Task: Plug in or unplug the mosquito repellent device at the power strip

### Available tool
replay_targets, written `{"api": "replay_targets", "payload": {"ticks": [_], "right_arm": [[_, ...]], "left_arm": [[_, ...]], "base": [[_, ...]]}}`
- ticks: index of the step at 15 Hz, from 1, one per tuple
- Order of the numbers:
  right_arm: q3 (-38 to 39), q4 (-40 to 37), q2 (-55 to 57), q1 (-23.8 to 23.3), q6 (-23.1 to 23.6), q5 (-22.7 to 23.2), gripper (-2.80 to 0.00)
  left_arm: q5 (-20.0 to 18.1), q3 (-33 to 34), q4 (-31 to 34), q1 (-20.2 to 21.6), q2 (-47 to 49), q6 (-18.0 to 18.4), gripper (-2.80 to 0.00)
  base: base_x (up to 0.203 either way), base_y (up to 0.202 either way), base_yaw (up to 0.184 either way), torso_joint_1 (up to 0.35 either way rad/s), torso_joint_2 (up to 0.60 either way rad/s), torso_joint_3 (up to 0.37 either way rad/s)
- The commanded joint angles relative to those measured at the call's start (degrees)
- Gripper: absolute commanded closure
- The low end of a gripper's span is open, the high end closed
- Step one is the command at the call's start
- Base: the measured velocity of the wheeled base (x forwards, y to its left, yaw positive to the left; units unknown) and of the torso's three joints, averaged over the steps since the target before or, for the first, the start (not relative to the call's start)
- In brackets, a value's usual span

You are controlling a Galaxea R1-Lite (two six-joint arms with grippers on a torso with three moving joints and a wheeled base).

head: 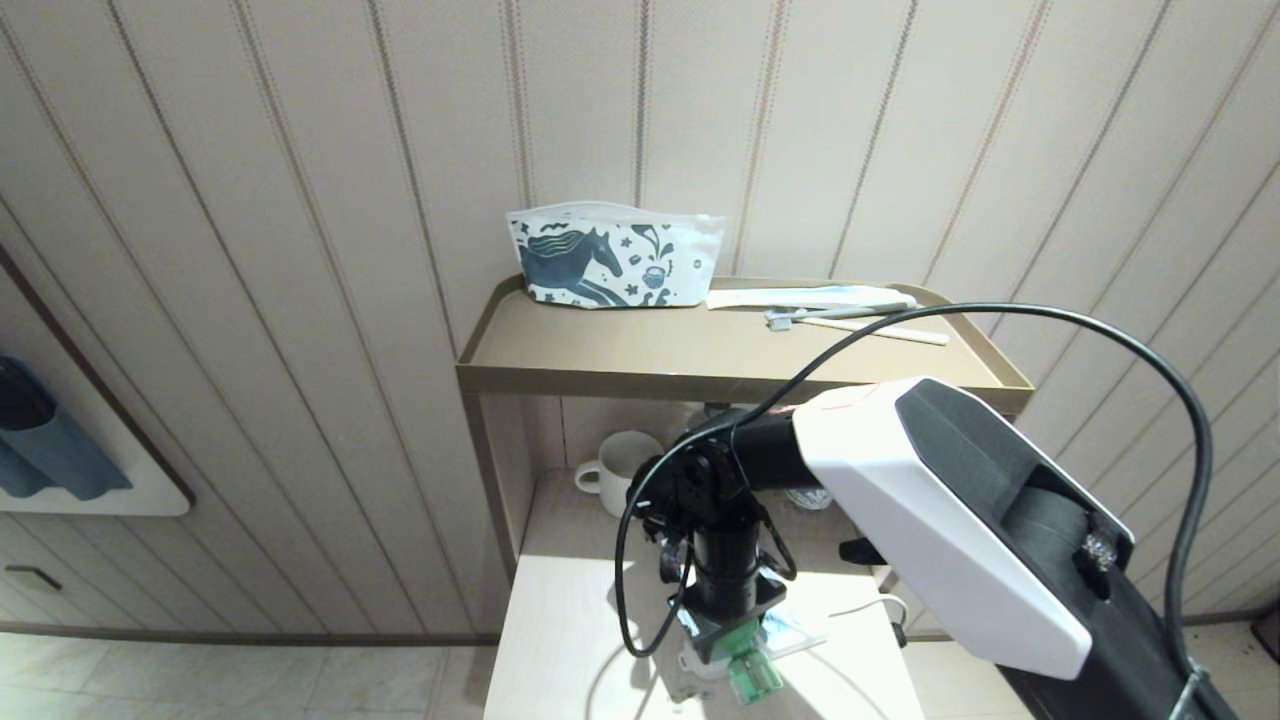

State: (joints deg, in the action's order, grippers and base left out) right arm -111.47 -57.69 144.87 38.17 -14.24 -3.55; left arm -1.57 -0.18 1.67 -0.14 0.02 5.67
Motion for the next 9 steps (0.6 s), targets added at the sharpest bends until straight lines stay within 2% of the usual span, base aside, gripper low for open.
{"api": "replay_targets", "payload": {"ticks": [1, 9], "right_arm": [[-0.06, -0.32, 0.23, 0.06, -0.26, -0.06, 0.0], [-0.06, -0.32, 0.41, 0.32, -0.18, -0.4, 0.0]], "left_arm": [[-0.01, 0.01, 0.0, -0.04, 0.07, 0.04, 0.0], [-0.01, 0.02, 0.0, 0.02, 0.07, 0.04, 0.0]], "base": [[0.0, 0.0, 0.0, 0.0, 0.0, 0.0], [0.0, 0.0, 0.0, 0.0, 0.0, 0.0]]}}
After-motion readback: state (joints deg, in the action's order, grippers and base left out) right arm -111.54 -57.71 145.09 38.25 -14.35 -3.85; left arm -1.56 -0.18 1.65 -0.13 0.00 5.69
